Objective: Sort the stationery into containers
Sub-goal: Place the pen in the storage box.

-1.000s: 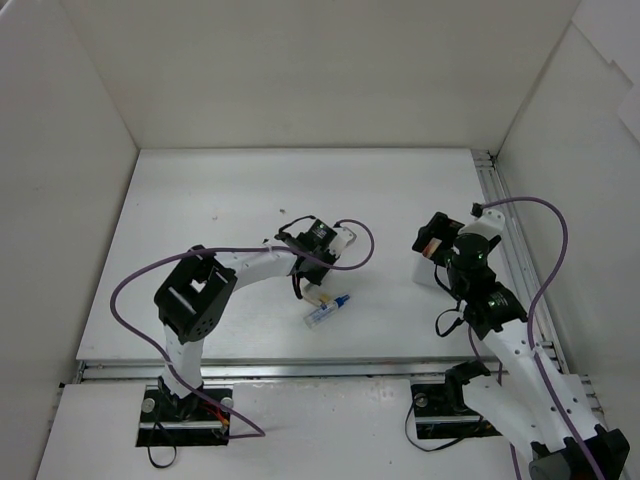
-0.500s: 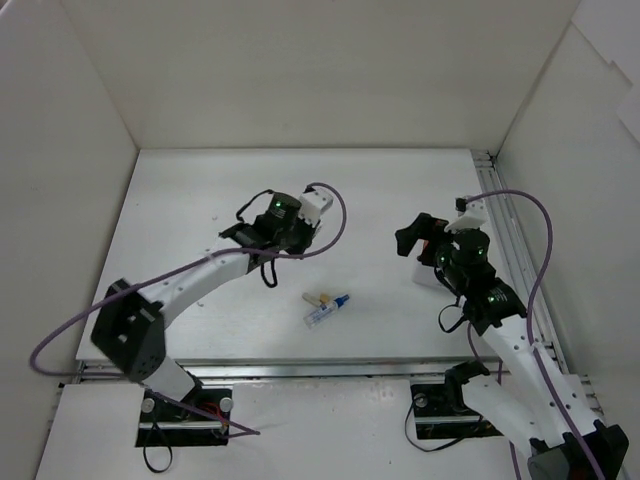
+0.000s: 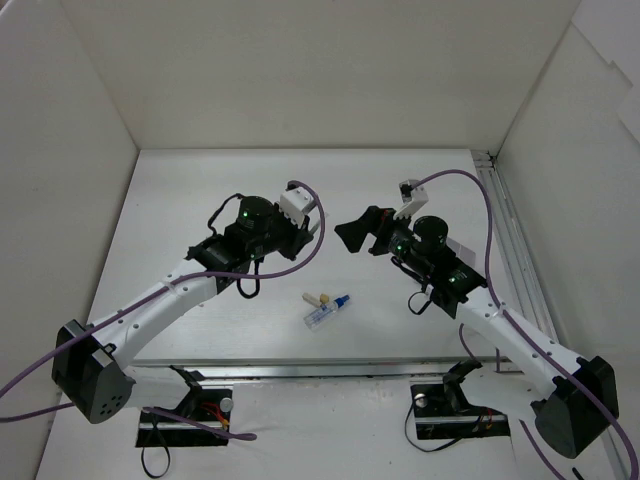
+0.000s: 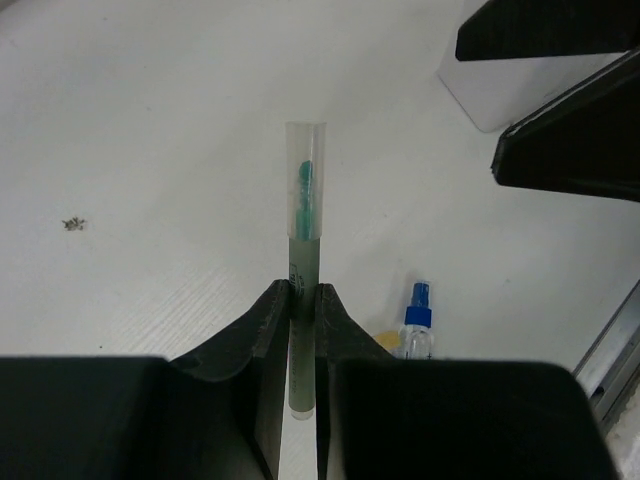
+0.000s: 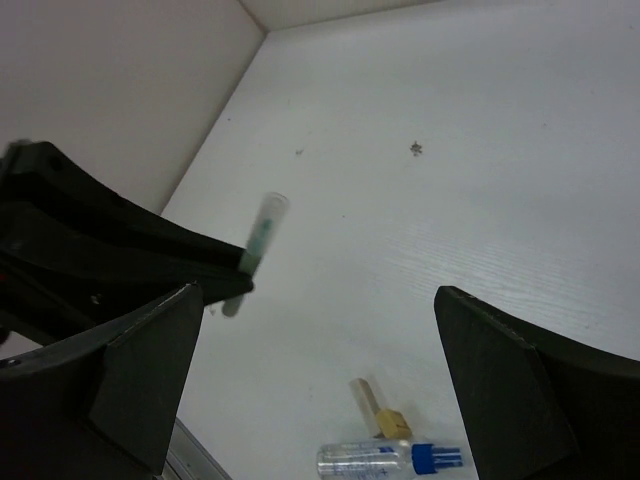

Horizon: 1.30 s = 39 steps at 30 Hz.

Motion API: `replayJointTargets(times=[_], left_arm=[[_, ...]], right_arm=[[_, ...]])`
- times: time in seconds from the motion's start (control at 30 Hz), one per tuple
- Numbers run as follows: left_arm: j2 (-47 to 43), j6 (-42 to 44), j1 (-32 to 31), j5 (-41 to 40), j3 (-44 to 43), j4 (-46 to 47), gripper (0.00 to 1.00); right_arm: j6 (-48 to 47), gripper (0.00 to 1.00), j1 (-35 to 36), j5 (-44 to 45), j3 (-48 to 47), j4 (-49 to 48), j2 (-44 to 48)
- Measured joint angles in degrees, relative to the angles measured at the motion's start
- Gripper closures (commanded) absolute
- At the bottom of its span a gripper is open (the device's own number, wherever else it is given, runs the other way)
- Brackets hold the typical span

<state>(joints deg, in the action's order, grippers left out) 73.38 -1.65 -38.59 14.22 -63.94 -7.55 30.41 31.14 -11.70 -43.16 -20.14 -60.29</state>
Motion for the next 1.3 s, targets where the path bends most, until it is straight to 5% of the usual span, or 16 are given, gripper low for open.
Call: replayJointTargets(times=[0.27,0.33,0.4,0.43,0.57,0.67,0.73,0.8,0.97,1.3], left_arm=[[1.53,-1.18,-0.76,3.67,0.66,0.26,1.00],[1.49,-1.51,-1.33,4.42,0.66,0.72,1.00],[1.46,-1.66,-1.66,5.03,0.66,1.07,1.00],[1.46,-1.79,-1.86,5.11,0.66,1.09,1.00],[1.53,-2.29,-1.86,4.92,1.16,0.13,1.00],[1.68,-3.08,-1.86,4.17,1.62,0.72,0.89],[1.62,-3.34,-1.86,3.56,1.62,0.98,0.54],[1.64,-3.54,-1.86,2.80,1.62,0.85,0.01],[1.20,-4.59,-1.86,1.09,1.81,0.26,0.00],[-9.33,-7.48,-1.86,-3.41,12.90,0.50,0.00]], right_arm=[[2.43,0.04,2.64,1.86,-2.36,-7.82,-6.38],[3.04,0.11,3.13,2.34,-2.69,-8.52,-9.01],[3.43,0.37,3.56,2.89,-2.82,-9.14,-11.34],[3.76,0.63,3.93,3.15,-3.06,-9.27,-12.66],[5.57,1.00,5.53,3.17,-4.70,-11.32,-15.39],[5.38,1.00,6.69,3.61,-5.62,-12.31,-15.50],[5.33,1.00,6.73,4.09,-5.57,-12.39,-15.39],[5.03,1.00,6.73,5.68,-4.98,-12.13,-14.51],[1.05,1.00,6.78,16.17,-3.21,-5.31,-6.86],[-10.34,1.00,2.10,51.17,-1.20,11.82,12.70]])
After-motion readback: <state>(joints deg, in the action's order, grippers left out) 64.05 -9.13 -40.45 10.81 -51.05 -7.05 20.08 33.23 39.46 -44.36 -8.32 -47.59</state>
